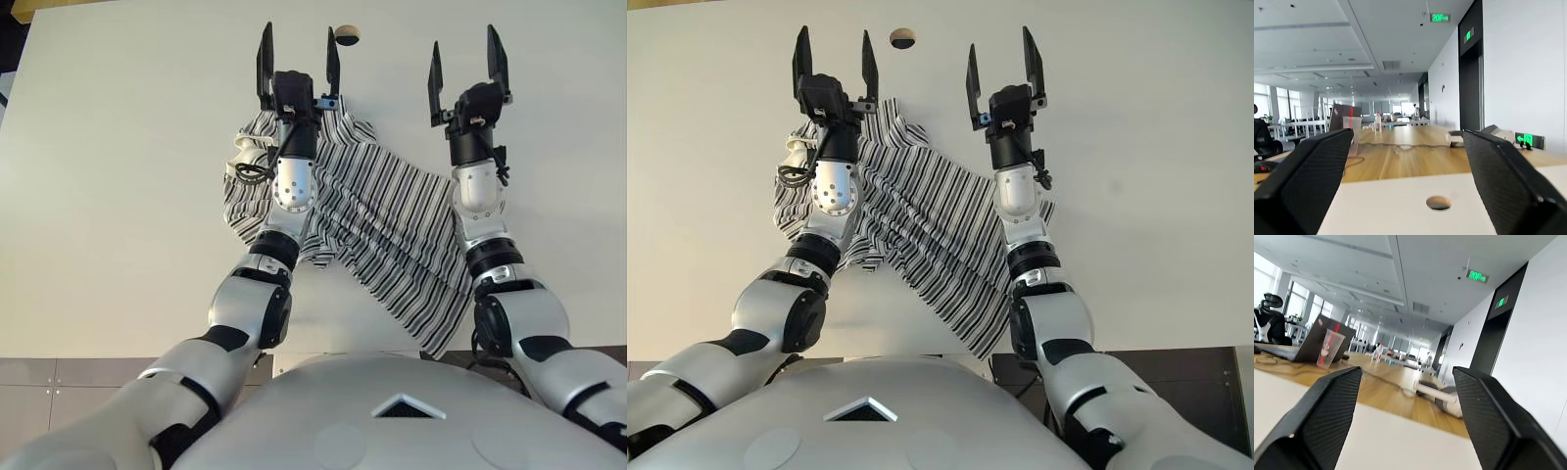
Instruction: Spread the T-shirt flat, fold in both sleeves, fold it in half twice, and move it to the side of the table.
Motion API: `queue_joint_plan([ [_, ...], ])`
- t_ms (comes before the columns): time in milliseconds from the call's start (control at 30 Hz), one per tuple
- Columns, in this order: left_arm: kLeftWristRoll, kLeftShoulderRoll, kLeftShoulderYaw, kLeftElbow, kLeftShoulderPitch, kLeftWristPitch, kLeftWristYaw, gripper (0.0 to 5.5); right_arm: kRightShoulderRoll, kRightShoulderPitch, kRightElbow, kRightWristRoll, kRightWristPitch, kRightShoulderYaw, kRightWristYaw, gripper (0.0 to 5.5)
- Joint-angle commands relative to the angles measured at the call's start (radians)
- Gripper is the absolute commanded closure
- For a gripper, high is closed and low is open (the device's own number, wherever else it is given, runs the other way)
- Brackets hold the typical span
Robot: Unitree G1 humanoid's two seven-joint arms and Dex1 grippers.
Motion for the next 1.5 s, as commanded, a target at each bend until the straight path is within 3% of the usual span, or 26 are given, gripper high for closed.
queue_joint_plan([
  [33, 0.061, 0.014, 0.000, -0.014, 0.021, -0.019, 0.089, 1.36, 0.009, 0.013, 0.024, 0.047, -0.031, -0.029, 0.003, 2.08],
  [200, 0.020, 0.013, 0.020, 0.017, 0.000, -0.014, 0.068, 1.36, 0.012, 0.023, 0.013, 0.107, -0.023, -0.055, 0.034, 2.08],
  [833, 0.088, 0.017, -0.023, 0.047, -0.008, -0.032, 0.108, 1.36, 0.004, 0.020, 0.096, -0.028, -0.088, -0.034, -0.076, 2.08],
  [1133, -0.023, -0.013, -0.026, 0.028, 0.020, -0.064, -0.060, 1.36, 0.004, 0.009, 0.137, -0.058, -0.093, -0.010, -0.087, 2.08],
  [1300, -0.010, -0.002, -0.016, 0.007, 0.004, -0.073, -0.037, 1.36, -0.014, 0.022, 0.026, -0.032, -0.097, -0.002, -0.041, 2.08],
  [1500, -0.081, 0.034, 0.074, -0.210, 0.033, -0.109, -0.022, 1.36, -0.102, -0.087, -0.231, -0.174, 0.208, 0.103, 0.150, 2.08],
])
